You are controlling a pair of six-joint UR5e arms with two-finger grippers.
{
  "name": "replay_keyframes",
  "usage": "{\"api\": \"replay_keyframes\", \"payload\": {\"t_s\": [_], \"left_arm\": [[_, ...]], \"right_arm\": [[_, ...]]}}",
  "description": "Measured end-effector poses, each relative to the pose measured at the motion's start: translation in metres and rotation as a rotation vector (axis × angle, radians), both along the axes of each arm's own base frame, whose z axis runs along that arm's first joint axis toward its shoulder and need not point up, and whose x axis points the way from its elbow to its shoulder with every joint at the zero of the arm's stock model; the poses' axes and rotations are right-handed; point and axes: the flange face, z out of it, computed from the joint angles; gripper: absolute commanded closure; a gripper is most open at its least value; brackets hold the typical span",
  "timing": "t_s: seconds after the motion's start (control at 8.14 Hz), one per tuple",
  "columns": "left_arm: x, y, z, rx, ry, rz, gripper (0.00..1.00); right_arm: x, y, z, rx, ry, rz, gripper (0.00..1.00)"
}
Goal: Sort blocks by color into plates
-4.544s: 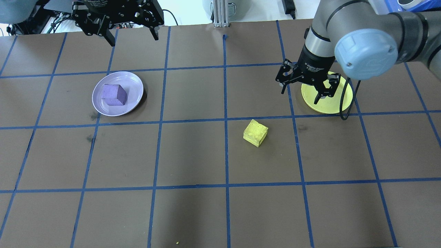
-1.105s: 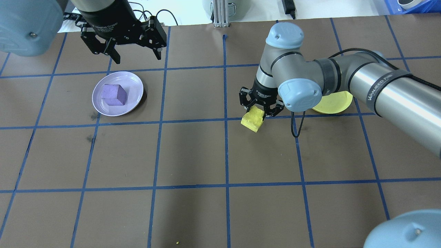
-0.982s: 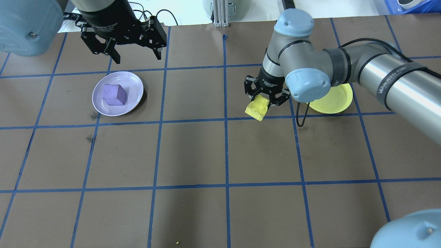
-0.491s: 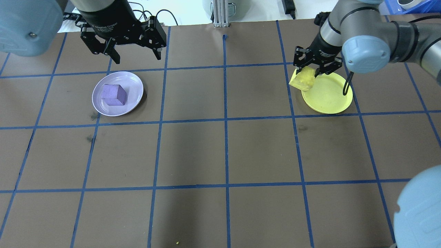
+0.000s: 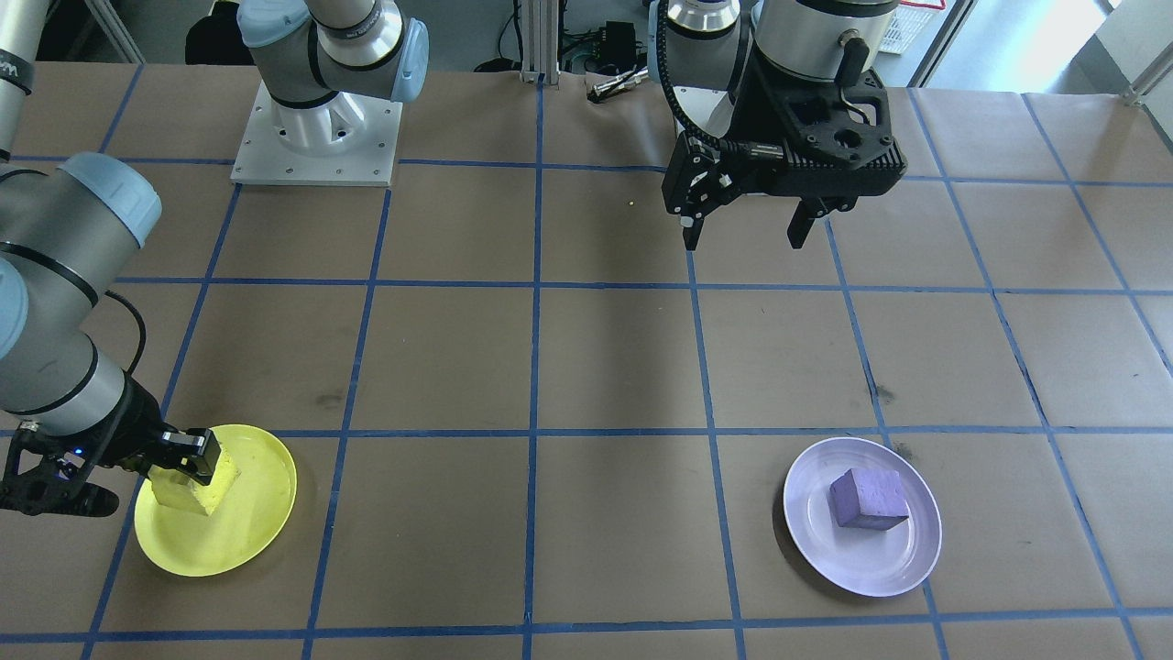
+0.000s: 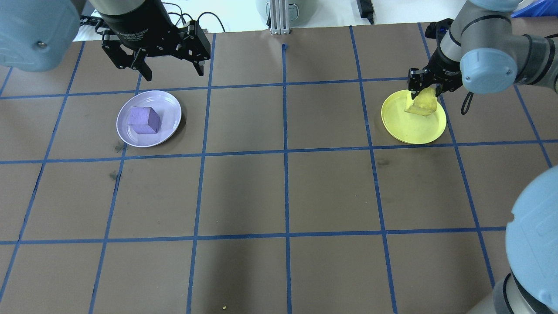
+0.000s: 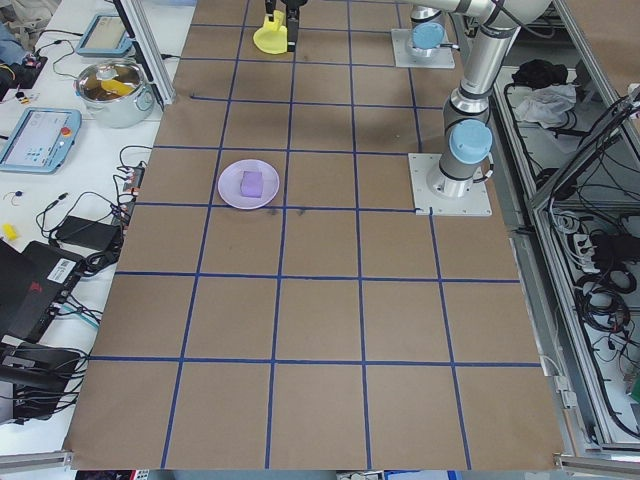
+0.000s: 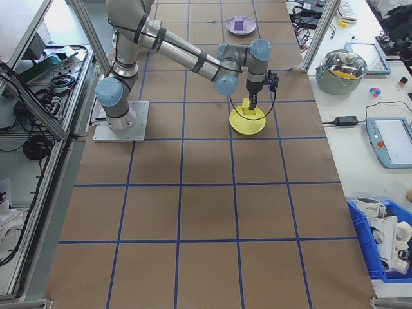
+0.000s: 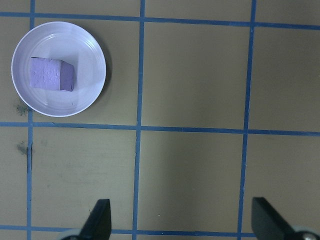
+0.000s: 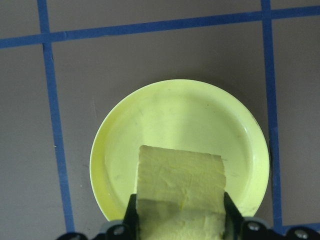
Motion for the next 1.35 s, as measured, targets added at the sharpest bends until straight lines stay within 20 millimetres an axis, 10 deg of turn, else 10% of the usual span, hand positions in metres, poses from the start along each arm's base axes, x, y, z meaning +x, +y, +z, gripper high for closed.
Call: {"api": "replay_keyframes", "payload": {"t_s": [0.12,0.25,0.74,1.35], "left_arm": [[0.000,0.000,0.000,0.000,0.001,0.000,0.00],[0.000,0.000,0.000,0.000,0.001,-0.001,0.00],[0.000,0.001,0.001,-0.001,0.000,0.000,0.00],[0.000,0.002,0.001,-0.002,0.001,-0.001,0.00]], "right_arm": [[-0.005,-0.003,-0.014,0.011,0.006,0.021,0.33],[-0.007,-0.006,-0.024,0.016,0.007,0.033,0.00],[-0.008,-0.009,-0.013,-0.016,0.018,0.042,0.00],[0.023,0.042,0.101,-0.066,0.012,0.014,0.00]]}}
